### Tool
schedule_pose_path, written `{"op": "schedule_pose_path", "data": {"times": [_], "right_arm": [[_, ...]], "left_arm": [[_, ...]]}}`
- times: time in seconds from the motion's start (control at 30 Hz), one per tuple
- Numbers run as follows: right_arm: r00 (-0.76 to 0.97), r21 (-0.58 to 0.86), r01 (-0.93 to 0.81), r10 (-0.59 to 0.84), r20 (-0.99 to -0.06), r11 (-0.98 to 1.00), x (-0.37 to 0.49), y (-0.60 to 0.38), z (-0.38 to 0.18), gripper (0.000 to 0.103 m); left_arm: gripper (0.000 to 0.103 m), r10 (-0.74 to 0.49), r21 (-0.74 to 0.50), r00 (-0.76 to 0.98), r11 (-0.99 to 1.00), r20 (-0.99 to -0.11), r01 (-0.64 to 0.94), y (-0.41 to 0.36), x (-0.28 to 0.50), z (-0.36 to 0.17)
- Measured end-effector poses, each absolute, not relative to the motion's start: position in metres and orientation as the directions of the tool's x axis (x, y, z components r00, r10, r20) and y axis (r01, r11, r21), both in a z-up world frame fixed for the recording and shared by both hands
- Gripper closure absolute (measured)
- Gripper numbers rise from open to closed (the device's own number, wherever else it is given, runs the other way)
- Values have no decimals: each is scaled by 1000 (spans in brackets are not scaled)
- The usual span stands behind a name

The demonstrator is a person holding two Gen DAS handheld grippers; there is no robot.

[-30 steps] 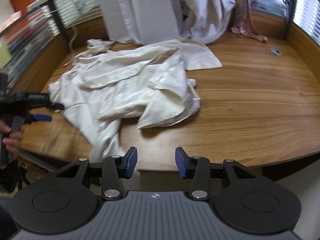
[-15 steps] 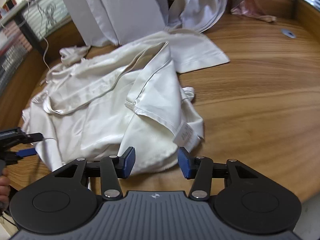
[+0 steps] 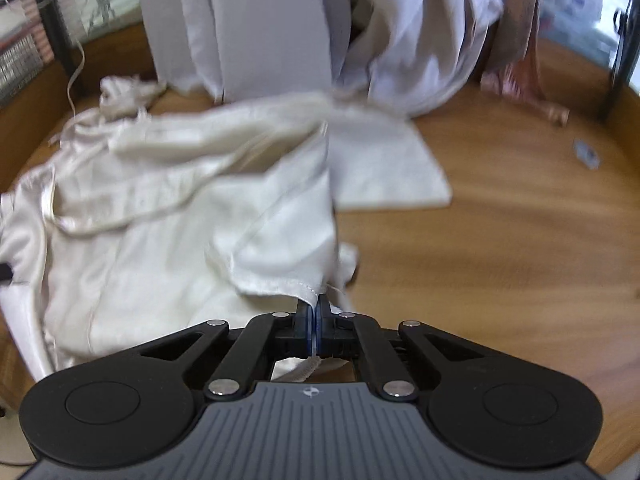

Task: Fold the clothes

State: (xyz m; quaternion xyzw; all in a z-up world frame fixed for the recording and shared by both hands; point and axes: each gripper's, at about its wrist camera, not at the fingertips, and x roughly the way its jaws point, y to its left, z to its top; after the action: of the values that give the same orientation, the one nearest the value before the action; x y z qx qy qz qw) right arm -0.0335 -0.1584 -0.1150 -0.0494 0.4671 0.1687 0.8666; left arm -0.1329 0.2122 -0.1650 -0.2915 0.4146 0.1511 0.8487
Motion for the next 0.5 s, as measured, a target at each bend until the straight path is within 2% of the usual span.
{"op": "schedule_pose_path", "data": {"times": [0.23,0.5], "right_arm": [[589,24,-363,249,-769,931,15,-168,-71,101],[554,30,-443,301,-776,896,69,-144,-71,102]], "left_arm": [[98,79,-362,611,743,-788,-563,231,-160,-134],[97,189,-327,572,661,-798,-675,246,-190,-117]]}}
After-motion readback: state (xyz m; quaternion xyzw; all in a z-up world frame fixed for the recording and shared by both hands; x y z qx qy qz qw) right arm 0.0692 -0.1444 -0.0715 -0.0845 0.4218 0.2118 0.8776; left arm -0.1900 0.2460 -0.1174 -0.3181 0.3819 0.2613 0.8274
